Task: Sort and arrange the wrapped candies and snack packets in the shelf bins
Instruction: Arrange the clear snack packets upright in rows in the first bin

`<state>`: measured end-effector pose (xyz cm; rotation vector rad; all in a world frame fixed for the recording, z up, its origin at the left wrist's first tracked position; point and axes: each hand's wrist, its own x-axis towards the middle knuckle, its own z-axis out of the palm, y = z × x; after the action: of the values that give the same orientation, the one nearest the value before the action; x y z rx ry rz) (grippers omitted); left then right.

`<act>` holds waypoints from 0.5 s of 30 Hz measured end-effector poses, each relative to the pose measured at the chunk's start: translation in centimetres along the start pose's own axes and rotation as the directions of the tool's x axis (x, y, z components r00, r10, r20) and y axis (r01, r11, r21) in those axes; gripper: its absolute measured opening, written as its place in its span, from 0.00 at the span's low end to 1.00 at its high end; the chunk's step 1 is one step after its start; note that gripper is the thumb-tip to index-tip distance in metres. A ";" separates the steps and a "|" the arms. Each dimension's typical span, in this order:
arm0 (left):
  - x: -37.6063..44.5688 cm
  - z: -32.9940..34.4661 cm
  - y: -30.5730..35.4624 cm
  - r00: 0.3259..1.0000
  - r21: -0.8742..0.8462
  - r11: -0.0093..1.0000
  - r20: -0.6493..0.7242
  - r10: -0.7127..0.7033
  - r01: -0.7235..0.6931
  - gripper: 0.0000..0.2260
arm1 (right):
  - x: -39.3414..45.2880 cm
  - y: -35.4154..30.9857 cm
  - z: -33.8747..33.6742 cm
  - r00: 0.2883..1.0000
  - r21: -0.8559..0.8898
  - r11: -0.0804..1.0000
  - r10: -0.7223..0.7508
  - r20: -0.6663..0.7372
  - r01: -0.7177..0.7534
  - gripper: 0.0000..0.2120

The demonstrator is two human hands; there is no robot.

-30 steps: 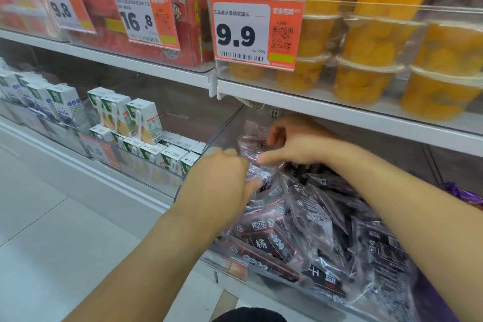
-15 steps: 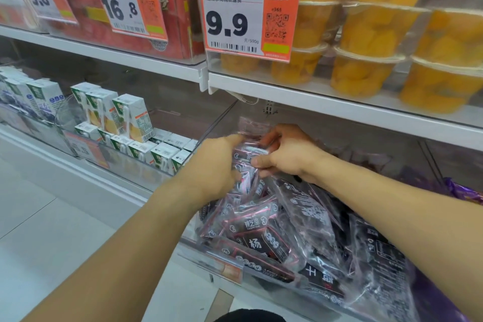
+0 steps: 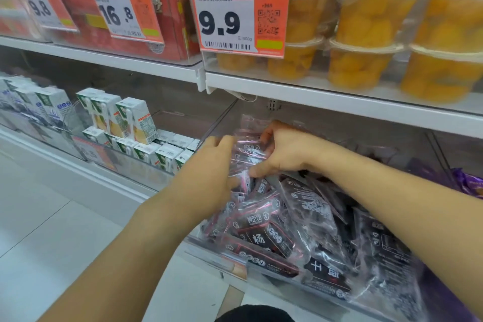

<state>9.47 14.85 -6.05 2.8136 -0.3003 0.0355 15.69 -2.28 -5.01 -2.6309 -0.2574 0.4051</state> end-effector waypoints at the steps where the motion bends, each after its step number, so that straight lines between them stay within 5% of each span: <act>1: -0.4 -0.4 -0.1 1.000 0.010 1.000 0.026 -0.006 0.006 0.28 | -0.2 -0.1 -0.6 1.000 -0.063 0.998 -0.007 0.003 0.007 0.37; 3: -1.1 -0.8 -0.3 0.994 0.006 1.000 0.110 0.005 -0.005 0.25 | -0.8 -0.5 -1.4 0.991 -0.096 0.992 -0.090 -0.099 0.081 0.36; 5: -1.7 -1.0 -0.3 0.989 -0.010 1.000 0.143 0.029 -0.028 0.22 | -1.4 -0.9 -1.5 0.949 0.047 0.960 -0.263 -0.173 0.274 0.27; 8: -2.1 -1.3 -0.6 0.994 -0.097 0.993 0.079 0.079 -0.071 0.20 | -2.0 -1.3 -0.3 0.887 -0.012 0.888 -0.459 0.047 0.460 0.21; 10: -2.5 -1.4 -0.7 0.995 -0.143 0.986 0.034 0.097 -0.091 0.19 | -1.8 -1.3 1.1 0.869 -0.163 0.854 -0.475 0.139 0.494 0.21; 15: -3.9 -1.6 -0.7 0.986 -0.077 0.991 -0.138 0.097 -0.109 0.21 | -1.2 -0.9 0.8 0.891 -0.204 0.867 -0.440 0.113 0.455 0.14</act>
<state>5.76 16.75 -4.97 2.6938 -0.4056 0.2286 14.19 -1.44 -4.96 -2.6598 -0.9675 0.3117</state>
